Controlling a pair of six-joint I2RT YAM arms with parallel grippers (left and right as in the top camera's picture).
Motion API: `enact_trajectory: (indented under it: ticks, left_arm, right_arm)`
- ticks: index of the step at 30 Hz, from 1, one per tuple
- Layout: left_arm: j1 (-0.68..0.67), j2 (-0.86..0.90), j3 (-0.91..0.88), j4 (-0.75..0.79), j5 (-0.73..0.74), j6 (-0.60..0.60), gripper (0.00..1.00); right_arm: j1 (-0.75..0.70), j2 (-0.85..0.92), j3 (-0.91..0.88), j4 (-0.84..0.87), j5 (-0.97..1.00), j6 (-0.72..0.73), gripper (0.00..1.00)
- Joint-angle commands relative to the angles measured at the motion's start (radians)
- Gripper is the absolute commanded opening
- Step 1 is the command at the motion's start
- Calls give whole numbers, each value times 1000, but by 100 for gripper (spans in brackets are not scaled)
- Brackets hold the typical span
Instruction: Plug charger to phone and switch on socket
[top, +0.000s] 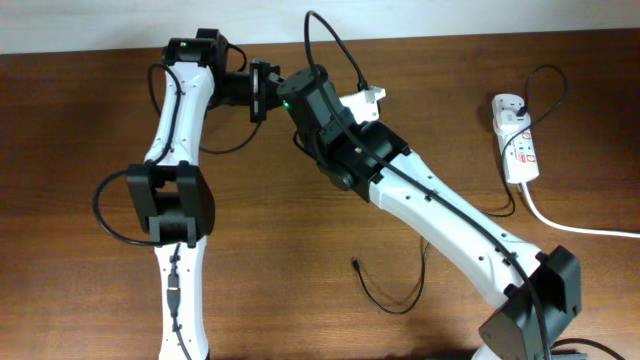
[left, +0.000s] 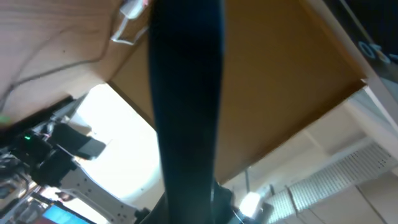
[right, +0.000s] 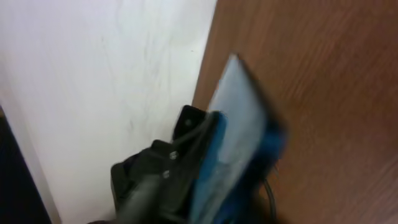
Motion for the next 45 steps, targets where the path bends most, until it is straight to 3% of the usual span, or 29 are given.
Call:
enact_trajectory:
  ticks: [1, 2, 3, 6, 8, 10, 13, 17, 19, 21, 26, 29, 34, 36, 43, 45]
  left_arm:
    - [-5, 8, 12, 1, -124, -2, 0]
    - [-4, 8, 12, 4, -192, -2, 0]
    - [-2, 8, 11, 22, -221, -2, 0]
    - [5, 8, 12, 179, -309, -3, 0]
    - [18, 8, 11, 188, -410, 22, 2]
    - [26, 8, 12, 188, -465, 169, 0]
    - [26, -18, 20, 186, -468, 253, 0]
    - [26, -93, 121, 184, -583, 447, 0]
    - [26, -143, 136, 189, -665, 608, 0]
    - [27, -161, 136, 193, -780, 616, 0]
    - [26, -181, 137, 149, -767, 681, 0]
    - [26, -301, 137, 79, -782, 820, 0]
    - [26, -342, 135, 23, -1069, 830, 0]
    - [26, -342, 135, 40, -1139, 829, 0]
    - [26, -337, 135, 63, -1190, 826, 0]
    - [28, -336, 135, 68, -1255, 756, 0]
  right_arm:
    - [-15, -13, 18, 11, 55, -241, 73]
    - [-24, -15, 18, 10, 45, -330, 91]
    - [-34, -25, 18, 8, 28, -423, 99]
    - [-56, -82, 18, -1, -53, -650, 99]
    - [-90, -119, 18, -48, -90, -710, 99]
    - [-182, -168, 18, -208, -124, -715, 99]
    - [-348, -175, 17, -387, -253, -897, 98]
    - [-482, -174, 17, -547, -259, -916, 98]
    - [-509, -174, 16, -594, -240, -916, 98]
    - [-518, -174, 15, -626, -237, -916, 98]
    - [-518, -174, 15, -668, -237, -916, 98]
    - [-518, -146, 15, -671, -241, -1083, 99]
    - [-518, -119, 15, -698, -245, -1105, 98]
    - [-518, -110, 11, -698, -288, -1213, 98]
    - [-516, -48, -2, -810, -409, -1247, 98]
    - [-509, -44, -22, -810, -434, -1275, 99]
